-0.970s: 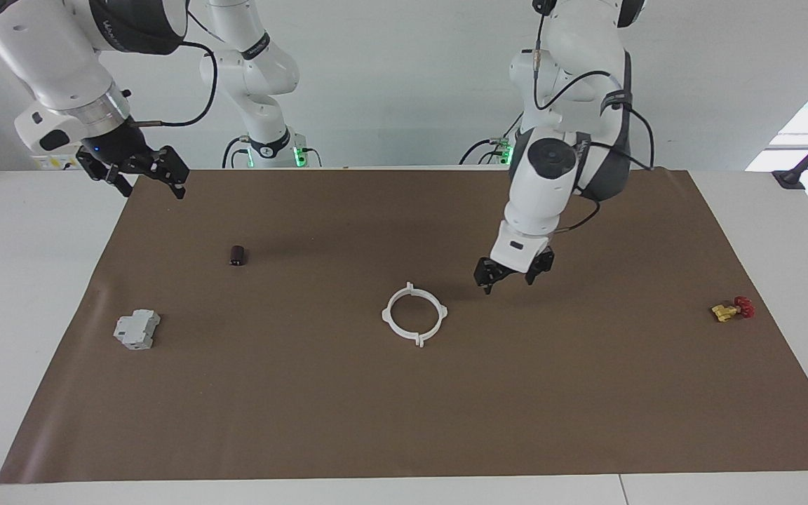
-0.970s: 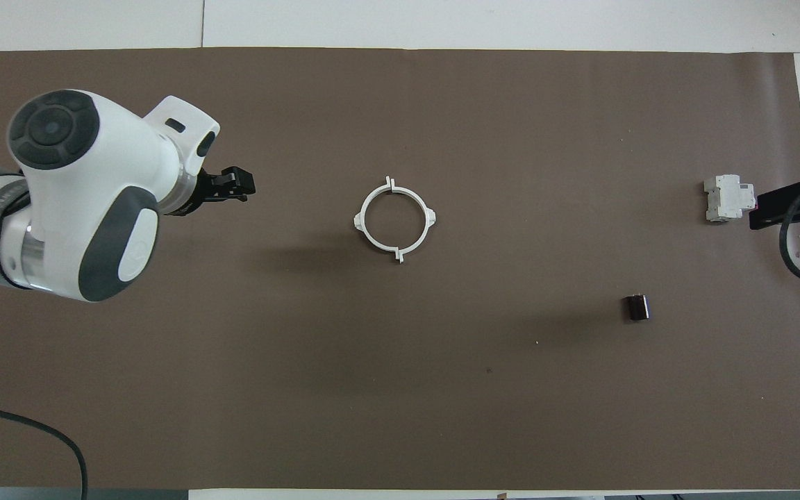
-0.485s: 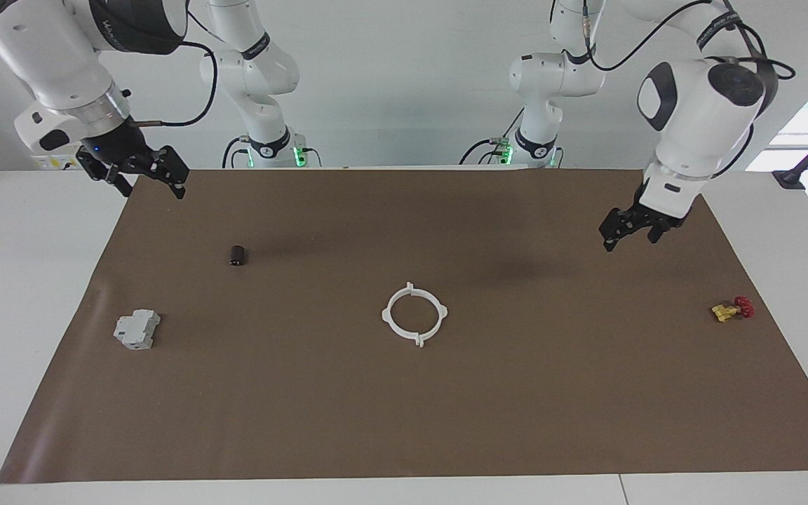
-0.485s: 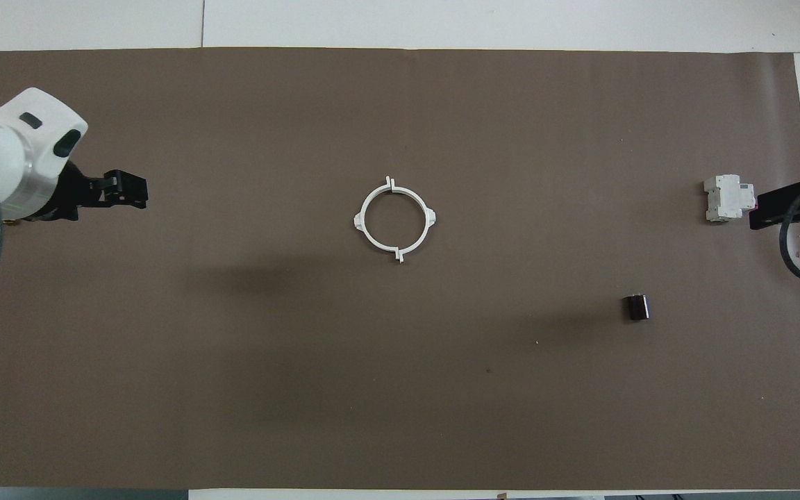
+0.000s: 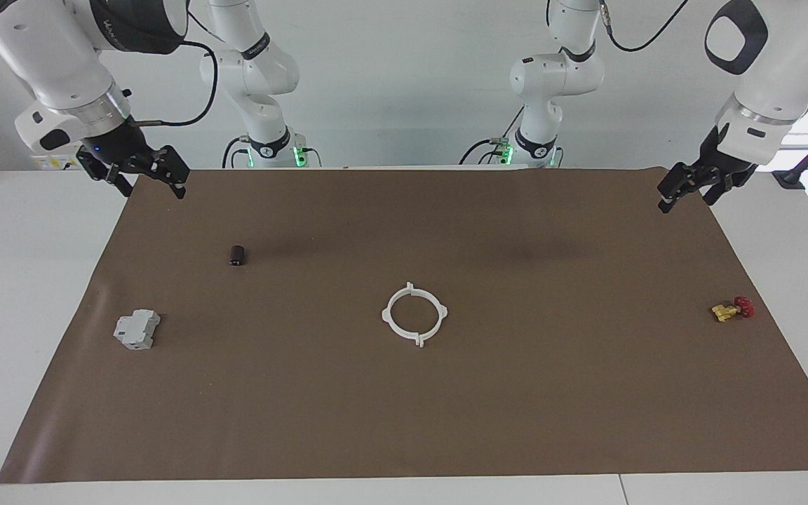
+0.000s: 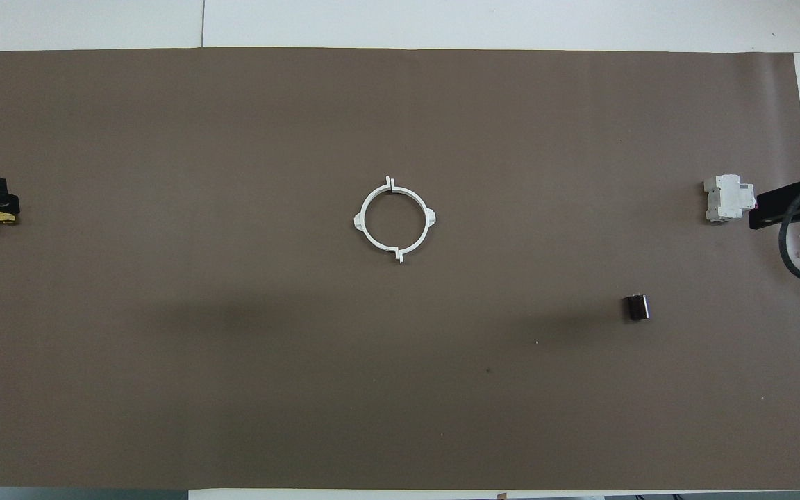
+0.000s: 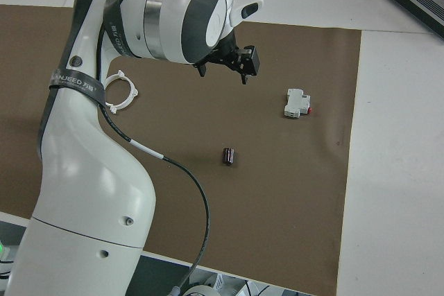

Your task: Assemble drain pipe with both arms

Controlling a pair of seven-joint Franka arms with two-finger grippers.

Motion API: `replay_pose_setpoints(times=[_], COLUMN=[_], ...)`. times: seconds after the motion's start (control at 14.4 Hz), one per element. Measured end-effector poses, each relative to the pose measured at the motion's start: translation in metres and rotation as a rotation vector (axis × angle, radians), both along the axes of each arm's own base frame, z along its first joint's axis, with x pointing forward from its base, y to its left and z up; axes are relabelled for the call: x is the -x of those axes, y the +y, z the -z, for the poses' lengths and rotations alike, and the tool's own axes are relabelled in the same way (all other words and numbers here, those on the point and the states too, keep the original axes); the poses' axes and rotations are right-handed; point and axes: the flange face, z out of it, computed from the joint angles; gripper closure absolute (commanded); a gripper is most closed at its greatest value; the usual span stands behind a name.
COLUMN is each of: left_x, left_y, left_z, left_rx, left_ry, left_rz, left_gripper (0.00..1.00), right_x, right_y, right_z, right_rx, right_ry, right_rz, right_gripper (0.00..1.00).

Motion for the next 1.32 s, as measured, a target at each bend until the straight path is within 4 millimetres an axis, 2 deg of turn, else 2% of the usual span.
replay_pose_setpoints(times=[0.14, 0.49, 0.83, 1.32], left_x=[-0.002, -0.003, -0.003, -0.003], left_y=[0.002, -0.004, -0.005, -0.007], left_z=[-0.008, 0.003, 0.003, 0.003], left_rx=[0.004, 0.011, 0.011, 0.009], left_ry=[0.016, 0.058, 0.061, 0.059], left_rz=[0.000, 0.012, 0.020, 0.127], left_gripper=[0.00, 0.00, 0.00, 0.00], right_x=[0.000, 0.000, 0.000, 0.000], right_y=[0.000, 0.000, 0.000, 0.001], right_z=[0.000, 0.000, 0.000, -0.001], right_rx=[0.000, 0.000, 0.000, 0.000], right_ry=[0.000, 0.000, 0.000, -0.002], right_rz=[0.000, 0.000, 0.000, -0.002], right_gripper=[0.00, 0.00, 0.00, 0.00])
